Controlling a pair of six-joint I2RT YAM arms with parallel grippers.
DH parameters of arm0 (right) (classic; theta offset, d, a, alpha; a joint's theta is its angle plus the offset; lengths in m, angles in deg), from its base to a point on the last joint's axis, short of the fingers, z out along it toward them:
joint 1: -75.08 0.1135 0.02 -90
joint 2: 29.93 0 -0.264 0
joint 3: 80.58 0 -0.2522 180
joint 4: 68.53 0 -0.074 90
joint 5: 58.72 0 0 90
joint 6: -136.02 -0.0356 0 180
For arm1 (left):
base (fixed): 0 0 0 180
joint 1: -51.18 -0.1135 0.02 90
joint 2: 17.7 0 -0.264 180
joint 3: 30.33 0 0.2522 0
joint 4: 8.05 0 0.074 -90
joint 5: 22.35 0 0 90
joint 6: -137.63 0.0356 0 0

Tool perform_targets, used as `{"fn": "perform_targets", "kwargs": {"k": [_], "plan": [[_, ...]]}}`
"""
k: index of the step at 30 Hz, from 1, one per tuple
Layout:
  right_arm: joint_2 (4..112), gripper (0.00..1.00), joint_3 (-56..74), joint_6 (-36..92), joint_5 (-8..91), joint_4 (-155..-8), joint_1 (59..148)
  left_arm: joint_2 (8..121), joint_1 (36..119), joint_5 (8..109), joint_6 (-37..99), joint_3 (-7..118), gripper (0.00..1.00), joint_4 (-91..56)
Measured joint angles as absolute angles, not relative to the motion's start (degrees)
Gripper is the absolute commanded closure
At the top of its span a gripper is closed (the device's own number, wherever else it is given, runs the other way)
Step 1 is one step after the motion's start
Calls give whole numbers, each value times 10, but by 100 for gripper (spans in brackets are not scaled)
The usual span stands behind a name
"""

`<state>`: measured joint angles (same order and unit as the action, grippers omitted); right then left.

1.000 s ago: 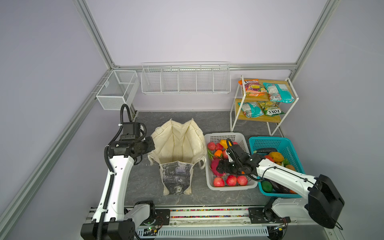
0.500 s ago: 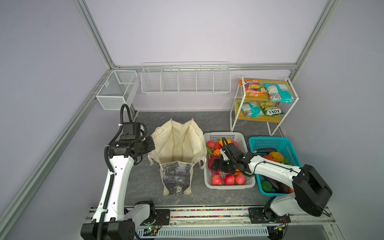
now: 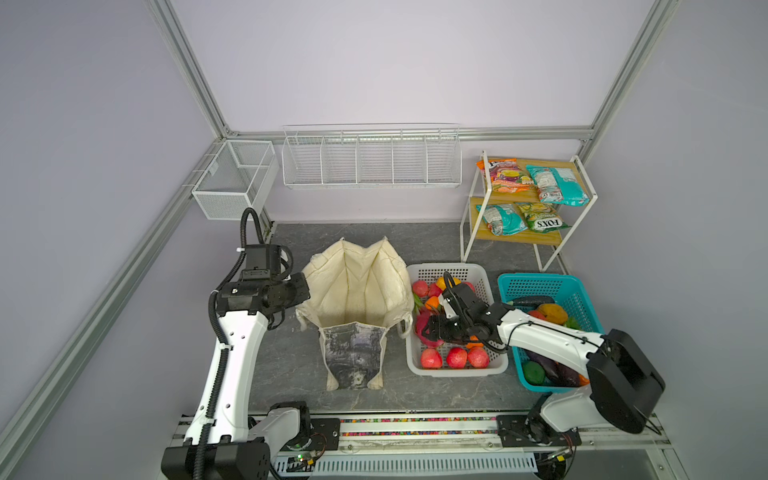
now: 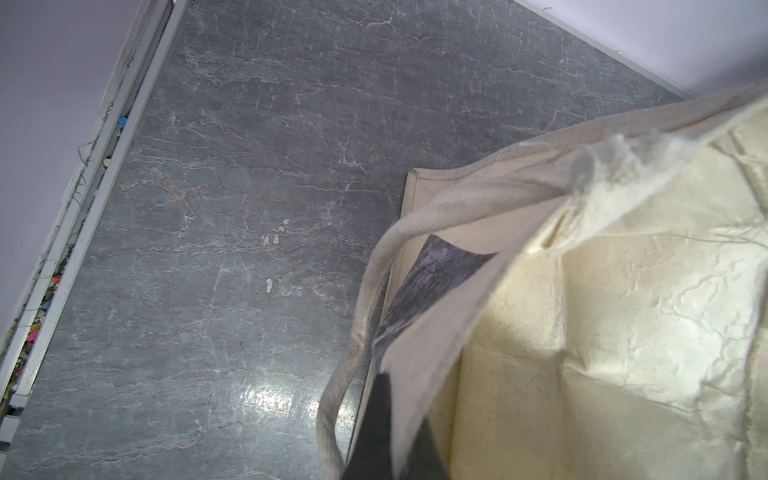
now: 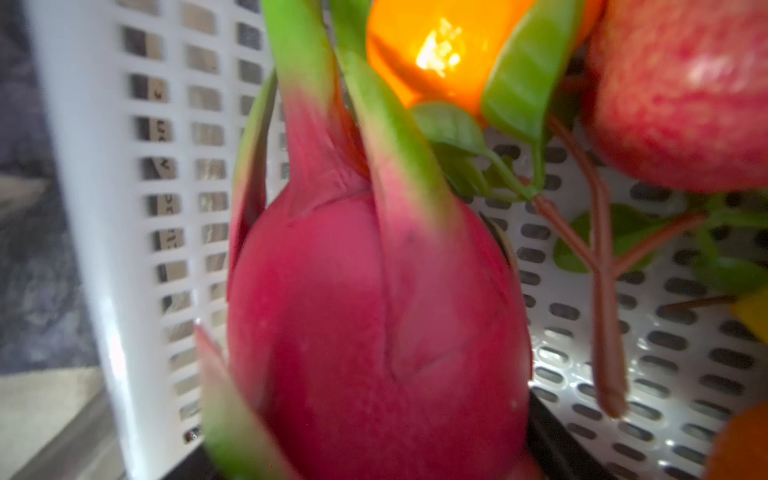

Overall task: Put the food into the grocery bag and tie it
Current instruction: 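Lift the dragon fruit with the right gripper and carry it over the tote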

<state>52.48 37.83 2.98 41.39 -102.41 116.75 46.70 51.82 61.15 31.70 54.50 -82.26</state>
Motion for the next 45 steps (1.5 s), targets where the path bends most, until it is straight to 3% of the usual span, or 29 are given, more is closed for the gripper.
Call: {"fn": "perform_targets", "kwargs": {"k": [8, 14, 21, 27, 33, 45], "plan": [[497, 36, 378, 32, 407, -1055, 1168, 467, 518, 611, 317, 543, 100, -821], [419, 35, 350, 44, 373, -1146, 1168, 467, 518, 611, 317, 543, 100, -821], [338, 35, 245, 72, 326, -1266, 1167, 467, 518, 610, 317, 543, 100, -820], [338, 36, 105, 111, 310, -1361, 1167, 467, 518, 601, 317, 543, 100, -818], [397, 37, -40, 154, 316, -1398, 1194, 467, 518, 595, 317, 543, 100, -817], [656, 38, -218, 230, 391, -1396, 1292, 467, 518, 577, 316, 543, 100, -814]]}}
